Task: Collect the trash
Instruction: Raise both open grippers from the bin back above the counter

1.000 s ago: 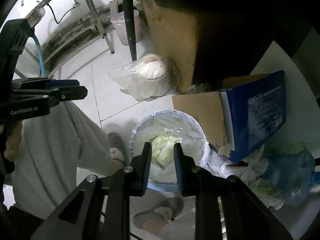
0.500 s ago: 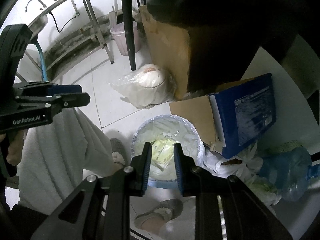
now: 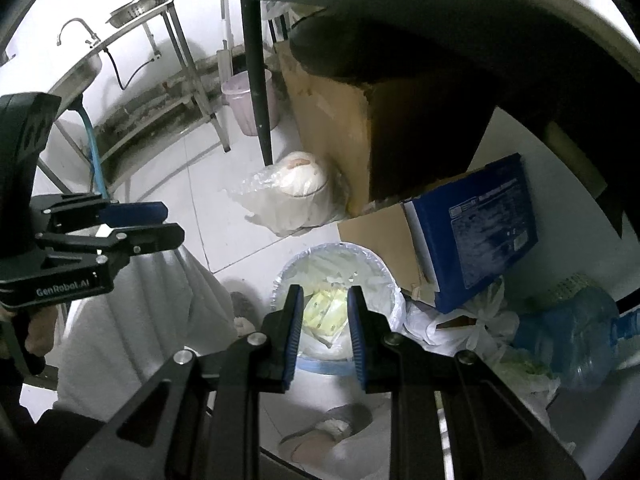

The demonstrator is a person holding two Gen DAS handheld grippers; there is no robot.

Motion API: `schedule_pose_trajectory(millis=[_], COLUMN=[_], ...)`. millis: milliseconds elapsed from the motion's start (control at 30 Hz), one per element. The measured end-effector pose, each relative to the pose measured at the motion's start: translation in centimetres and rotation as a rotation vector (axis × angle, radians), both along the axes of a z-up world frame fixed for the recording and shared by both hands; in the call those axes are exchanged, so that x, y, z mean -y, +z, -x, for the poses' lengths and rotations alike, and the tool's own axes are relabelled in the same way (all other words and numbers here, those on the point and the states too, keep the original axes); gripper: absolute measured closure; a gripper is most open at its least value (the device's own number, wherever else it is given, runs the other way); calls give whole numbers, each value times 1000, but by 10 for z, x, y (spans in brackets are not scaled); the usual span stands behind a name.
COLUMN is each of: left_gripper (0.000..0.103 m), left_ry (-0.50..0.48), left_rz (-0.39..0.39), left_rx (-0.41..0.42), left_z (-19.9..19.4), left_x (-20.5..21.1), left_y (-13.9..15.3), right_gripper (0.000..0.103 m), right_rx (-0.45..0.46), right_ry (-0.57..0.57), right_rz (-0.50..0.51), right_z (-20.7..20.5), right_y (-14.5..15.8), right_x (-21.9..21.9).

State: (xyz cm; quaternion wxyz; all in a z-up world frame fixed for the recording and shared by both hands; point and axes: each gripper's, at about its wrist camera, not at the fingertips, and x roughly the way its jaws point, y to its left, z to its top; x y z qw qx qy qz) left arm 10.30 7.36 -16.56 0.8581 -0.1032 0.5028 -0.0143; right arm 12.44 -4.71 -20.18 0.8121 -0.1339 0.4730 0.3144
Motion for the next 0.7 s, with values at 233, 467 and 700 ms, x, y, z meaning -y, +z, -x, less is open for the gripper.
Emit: schedule_pose_trajectory(millis=[233,467,700], left_gripper=[67,67,67], left_ry=[-33,-60,-89], left_rz=[-16,-41,-68], left_rx=[33,65,90], left_z=[5,5,3], left_x=[17,33,46], left_y=[21,44,66], right_gripper=[82,82,82], right_rx=[25,56,95], right_ry=[-12,-42,-71], right_rz=[-39,-83,-114], right_z=[7,15,22], right_y=[19,41,65], right_x=[18,42,62])
